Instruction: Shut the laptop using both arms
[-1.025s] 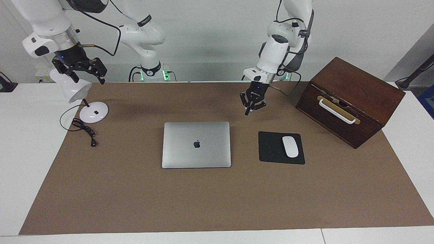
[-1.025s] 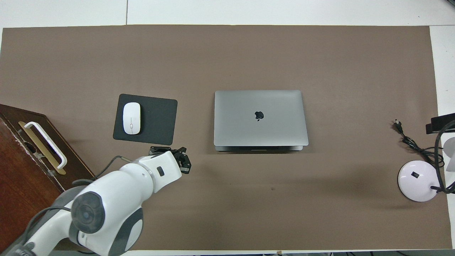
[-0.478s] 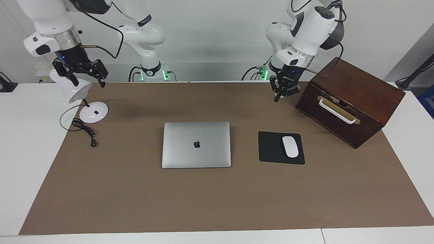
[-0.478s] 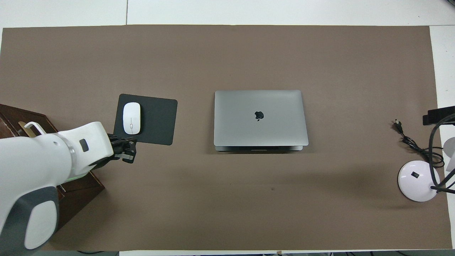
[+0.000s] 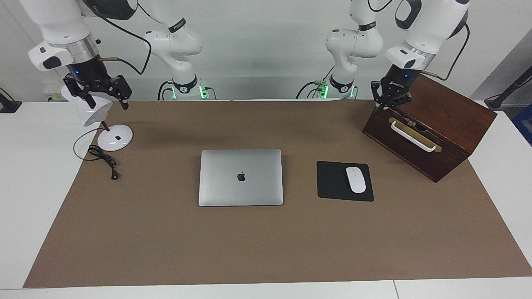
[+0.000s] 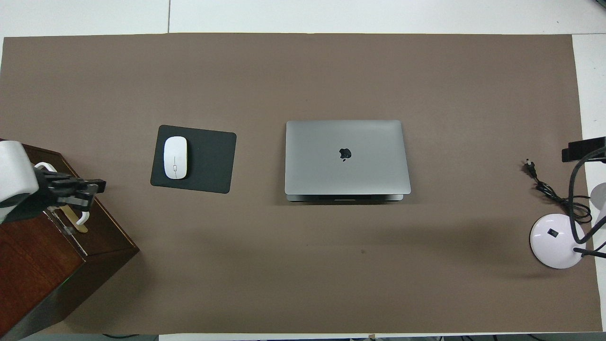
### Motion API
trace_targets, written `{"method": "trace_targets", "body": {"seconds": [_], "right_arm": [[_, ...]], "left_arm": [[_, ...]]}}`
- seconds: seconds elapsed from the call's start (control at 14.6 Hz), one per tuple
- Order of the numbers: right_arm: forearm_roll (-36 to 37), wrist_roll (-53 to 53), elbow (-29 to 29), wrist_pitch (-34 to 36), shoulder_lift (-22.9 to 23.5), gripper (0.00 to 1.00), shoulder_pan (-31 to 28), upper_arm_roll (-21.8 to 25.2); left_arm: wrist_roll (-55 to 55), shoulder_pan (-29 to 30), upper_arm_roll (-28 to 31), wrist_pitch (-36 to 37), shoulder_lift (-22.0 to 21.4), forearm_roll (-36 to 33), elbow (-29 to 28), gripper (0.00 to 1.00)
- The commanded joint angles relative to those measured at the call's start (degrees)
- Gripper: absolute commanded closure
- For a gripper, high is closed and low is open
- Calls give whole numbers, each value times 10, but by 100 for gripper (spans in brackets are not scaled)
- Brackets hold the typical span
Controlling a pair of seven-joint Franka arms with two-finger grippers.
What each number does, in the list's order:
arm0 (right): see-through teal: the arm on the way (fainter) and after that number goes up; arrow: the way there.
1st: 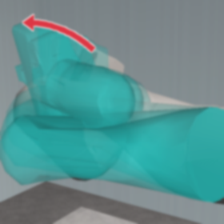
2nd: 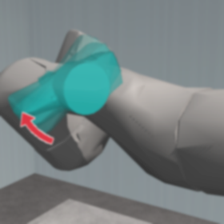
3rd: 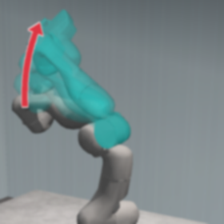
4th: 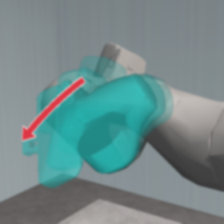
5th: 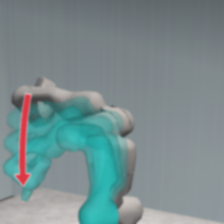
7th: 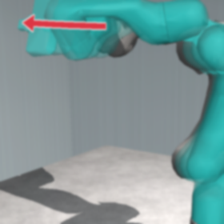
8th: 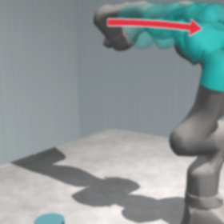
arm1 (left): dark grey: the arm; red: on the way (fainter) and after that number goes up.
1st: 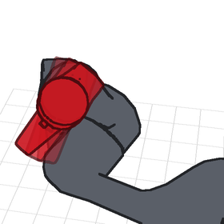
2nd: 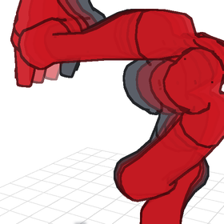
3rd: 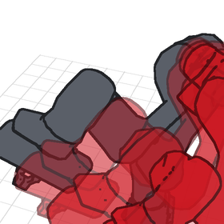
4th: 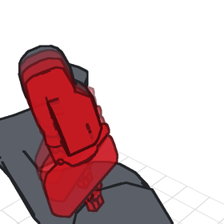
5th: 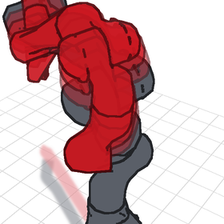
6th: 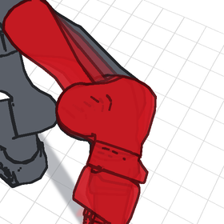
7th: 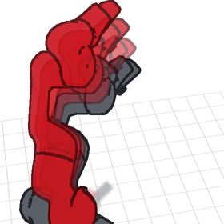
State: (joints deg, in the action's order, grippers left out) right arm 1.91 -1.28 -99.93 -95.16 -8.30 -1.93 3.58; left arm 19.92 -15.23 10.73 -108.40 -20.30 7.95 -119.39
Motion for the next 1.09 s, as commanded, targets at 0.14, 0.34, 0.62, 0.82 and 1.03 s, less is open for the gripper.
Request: {"method": "trace_targets", "body": {"seconds": [0.14, 0.34, 0.62, 0.82, 1.03], "right_arm": [[1, -7, -3, -14, 7, 0, -6, -3], [2, -7, -2, -16, 8, 0, -6, -3], [1, -7, -2, -21, 10, 0, -6, -3], [0, -4, -5, -23, 9, 0, -11, -3], [1, -5, -6, -22, 9, 0, -11, -3]], "left_arm": [[16, 77, -5, 51, 26, -28, 64, 100], [10, 106, -5, 93, 65, -30, 135, 100], [-71, 112, -5, 95, 93, -29, 180, 0], [-81, 112, -5, 110, 124, -29, 223, 0], [-84, 113, -6, 124, 163, -29, 271, 0]]}}
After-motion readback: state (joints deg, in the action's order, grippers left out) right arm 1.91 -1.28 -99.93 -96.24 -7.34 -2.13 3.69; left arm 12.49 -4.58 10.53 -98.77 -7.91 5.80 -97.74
